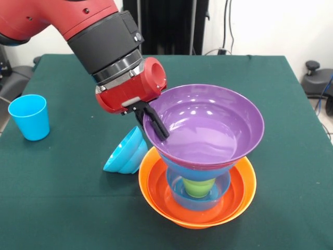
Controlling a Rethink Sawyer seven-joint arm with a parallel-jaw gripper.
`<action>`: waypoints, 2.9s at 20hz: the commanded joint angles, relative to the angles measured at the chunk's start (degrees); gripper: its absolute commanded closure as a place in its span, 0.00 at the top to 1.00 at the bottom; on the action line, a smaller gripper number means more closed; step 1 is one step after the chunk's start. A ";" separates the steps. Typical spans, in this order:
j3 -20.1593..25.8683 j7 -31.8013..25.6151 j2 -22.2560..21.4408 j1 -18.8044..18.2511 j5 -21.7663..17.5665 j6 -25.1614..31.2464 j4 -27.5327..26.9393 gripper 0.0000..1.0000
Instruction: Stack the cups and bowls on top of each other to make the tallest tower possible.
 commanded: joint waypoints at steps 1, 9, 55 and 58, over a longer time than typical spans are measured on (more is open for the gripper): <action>-1.32 -3.53 -0.42 0.26 -2.06 1.72 -0.06 0.00; -1.56 -3.21 -0.30 0.52 -2.89 0.47 -0.09 0.00; -1.38 0.18 -10.79 2.45 7.02 14.64 -1.61 1.00; -3.85 -0.88 -11.77 2.31 3.79 10.88 -2.34 1.00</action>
